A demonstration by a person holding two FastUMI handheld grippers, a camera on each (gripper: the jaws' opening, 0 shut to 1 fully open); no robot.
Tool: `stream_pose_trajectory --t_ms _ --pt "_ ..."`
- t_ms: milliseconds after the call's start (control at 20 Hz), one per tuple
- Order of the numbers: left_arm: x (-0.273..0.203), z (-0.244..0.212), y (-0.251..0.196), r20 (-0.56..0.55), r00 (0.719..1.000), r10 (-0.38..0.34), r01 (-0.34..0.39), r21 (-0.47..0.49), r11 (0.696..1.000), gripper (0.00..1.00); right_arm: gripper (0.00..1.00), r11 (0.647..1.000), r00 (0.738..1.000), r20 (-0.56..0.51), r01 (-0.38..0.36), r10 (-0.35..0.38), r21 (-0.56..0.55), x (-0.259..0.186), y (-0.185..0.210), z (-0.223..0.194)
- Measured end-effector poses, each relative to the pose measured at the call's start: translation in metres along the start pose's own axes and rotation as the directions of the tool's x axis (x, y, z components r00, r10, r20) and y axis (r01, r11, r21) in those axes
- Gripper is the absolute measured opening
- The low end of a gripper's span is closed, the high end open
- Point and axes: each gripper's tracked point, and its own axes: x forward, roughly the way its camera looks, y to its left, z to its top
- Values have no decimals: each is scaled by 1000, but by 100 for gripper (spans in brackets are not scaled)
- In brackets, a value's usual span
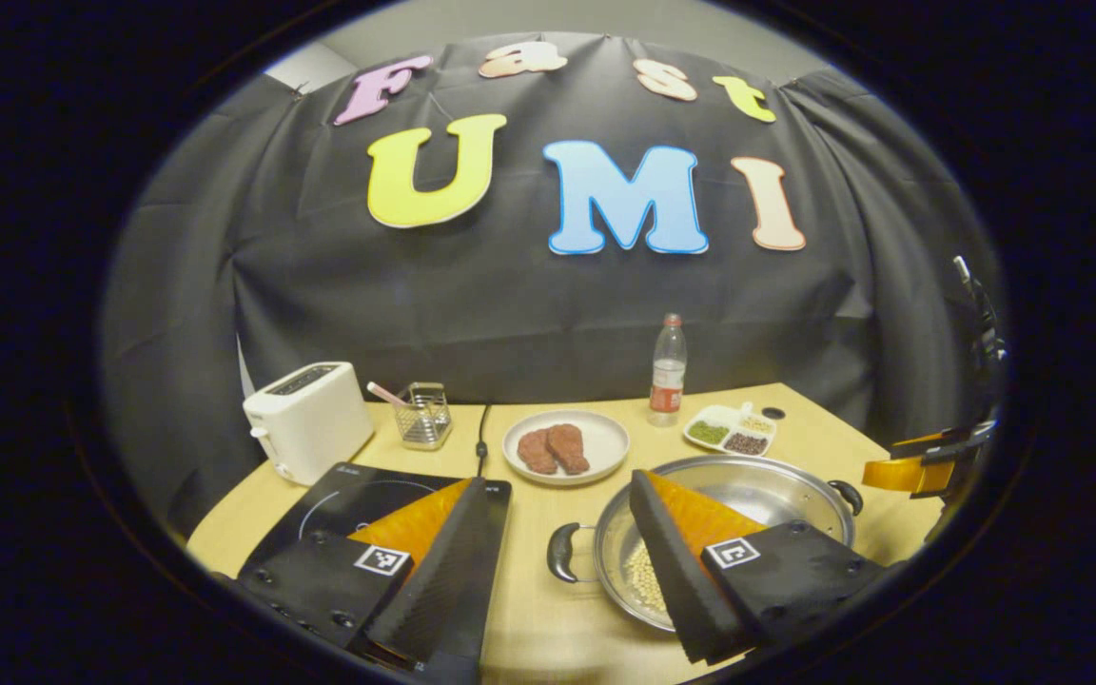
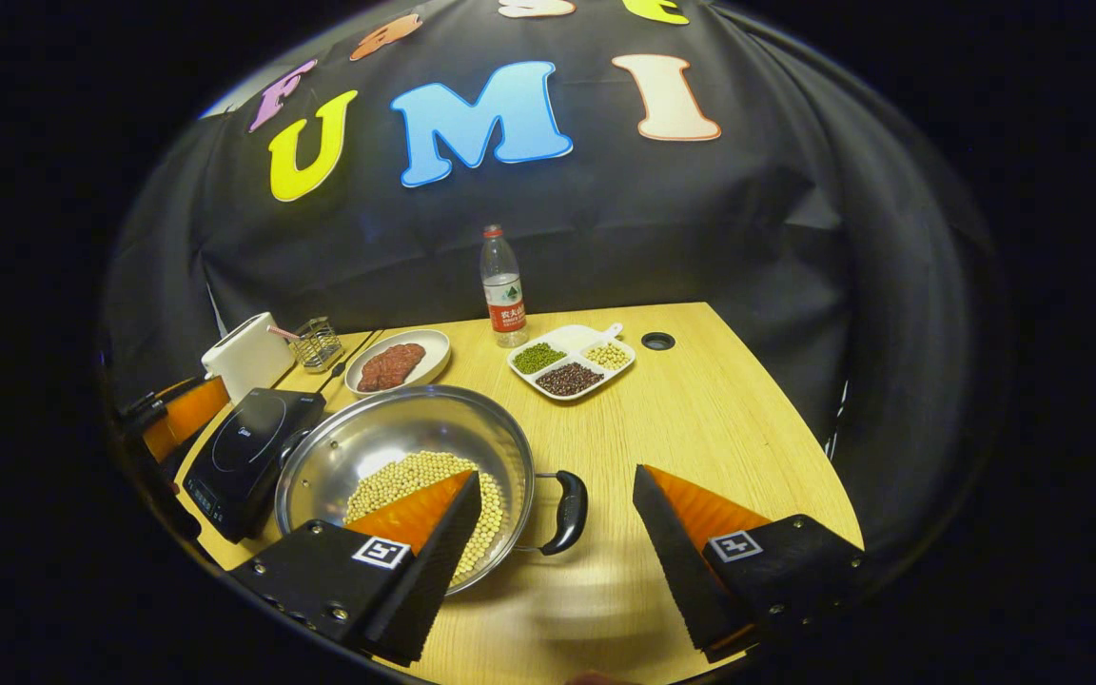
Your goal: First push the handle of the pot to place it horizontally, then grasp the pot with both hands and set it on the induction cooktop.
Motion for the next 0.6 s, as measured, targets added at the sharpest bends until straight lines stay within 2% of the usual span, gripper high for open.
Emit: stream_pose_trajectory --t_ms 50,450,500,600 --pt "7 -7 -2 -20 1000 -12 12 -5 1000 97 98 1000 1000 -3 2 -2 3 2 1 1" --pt "51 -62 -1 -200 979 -42 40 -15 999 98 98 1000 999 -45 14 -13 11 20 1 -6" --pt "54 -68 -3 -220 974 -48 46 -14 999 100 98 1000 999 -52 15 -15 11 23 1 -8" --pt "63 -80 -8 -262 963 -69 66 -17 998 98 98 1000 998 -68 17 -16 13 29 1 -11"
